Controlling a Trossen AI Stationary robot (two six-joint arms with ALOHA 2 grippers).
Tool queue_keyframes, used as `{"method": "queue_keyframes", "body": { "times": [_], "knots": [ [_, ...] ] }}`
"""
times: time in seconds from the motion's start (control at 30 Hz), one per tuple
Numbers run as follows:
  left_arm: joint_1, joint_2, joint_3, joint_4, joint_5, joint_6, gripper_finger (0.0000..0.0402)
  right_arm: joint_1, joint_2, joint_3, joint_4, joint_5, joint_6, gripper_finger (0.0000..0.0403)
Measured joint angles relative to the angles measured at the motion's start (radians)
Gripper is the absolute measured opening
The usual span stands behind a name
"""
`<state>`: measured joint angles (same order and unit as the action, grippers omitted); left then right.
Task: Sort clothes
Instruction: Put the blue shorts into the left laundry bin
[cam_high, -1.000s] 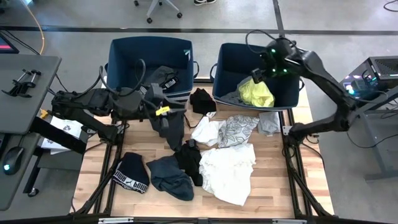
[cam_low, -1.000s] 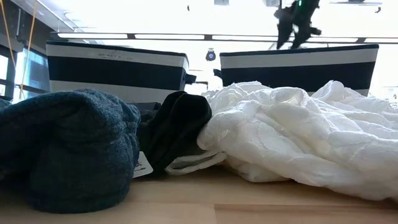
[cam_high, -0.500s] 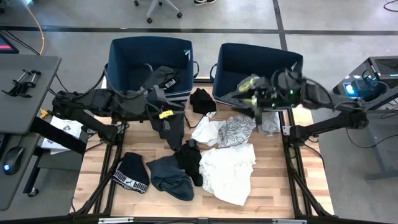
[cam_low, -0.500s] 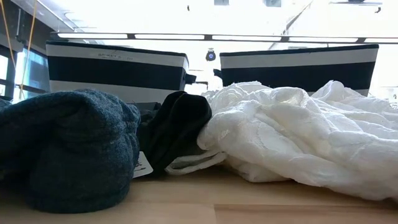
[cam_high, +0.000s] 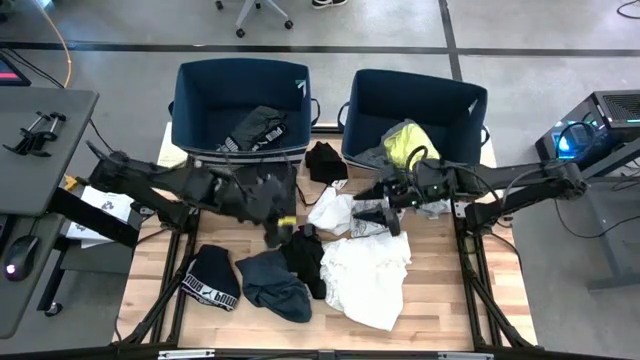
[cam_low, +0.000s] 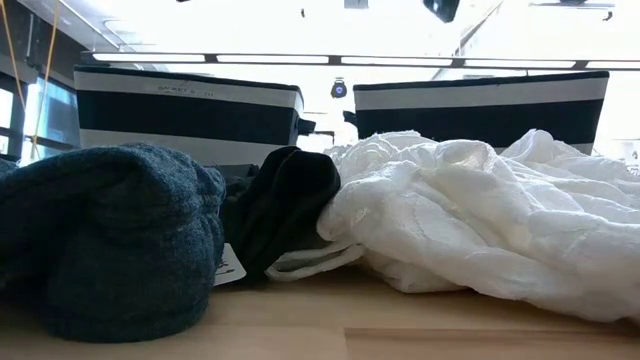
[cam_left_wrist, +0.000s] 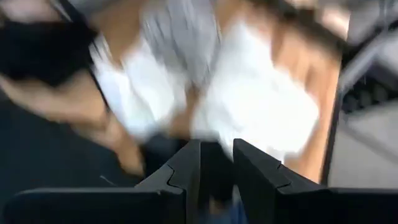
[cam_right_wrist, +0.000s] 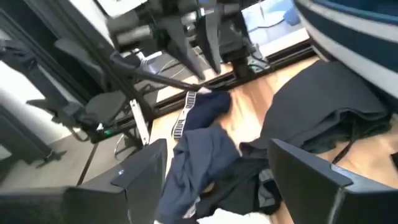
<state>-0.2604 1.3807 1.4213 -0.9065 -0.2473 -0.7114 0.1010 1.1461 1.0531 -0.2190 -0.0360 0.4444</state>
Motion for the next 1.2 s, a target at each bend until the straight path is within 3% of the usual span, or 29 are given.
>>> {"method": "queue_keyframes", "body": {
  "times": [0.23, 0.33, 0.43, 0.57, 0.8, 1.03, 1.2],
  "knots": [
    [-0.137, 0.044, -0.163, -0.072, 0.119, -0.201, 0.0058, 0.034, -0.001, -0.005, -0.023, -0.002, -0.064, 0.0266],
    [-0.188, 0.057, -0.245, -0.011, 0.157, -0.312, 0.0061, 0.038, -0.001, -0.005, -0.025, -0.032, -0.059, 0.0266],
    [-0.228, 0.060, -0.322, 0.126, 0.172, -0.322, 0.0085, 0.038, -0.001, -0.005, -0.025, -0.056, -0.018, 0.0266],
    [-0.254, 0.062, -0.423, 0.286, 0.146, -0.201, 0.0139, 0.048, -0.001, -0.005, -0.023, -0.027, 0.039, 0.0266],
    [-0.251, 0.062, -0.577, 0.474, 0.103, 0.070, 0.0225, 0.058, -0.001, -0.005, -0.011, 0.145, 0.117, 0.0266],
    [-0.251, 0.077, -0.775, 0.725, 0.105, 0.225, 0.0241, 0.034, -0.001, -0.004, 0.037, 0.250, 0.242, 0.0266],
    [-0.260, 0.137, -0.845, 0.828, 0.104, 0.461, 0.0241, 0.037, -0.001, -0.004, 0.049, 0.321, 0.301, 0.0266]
  ]
}}
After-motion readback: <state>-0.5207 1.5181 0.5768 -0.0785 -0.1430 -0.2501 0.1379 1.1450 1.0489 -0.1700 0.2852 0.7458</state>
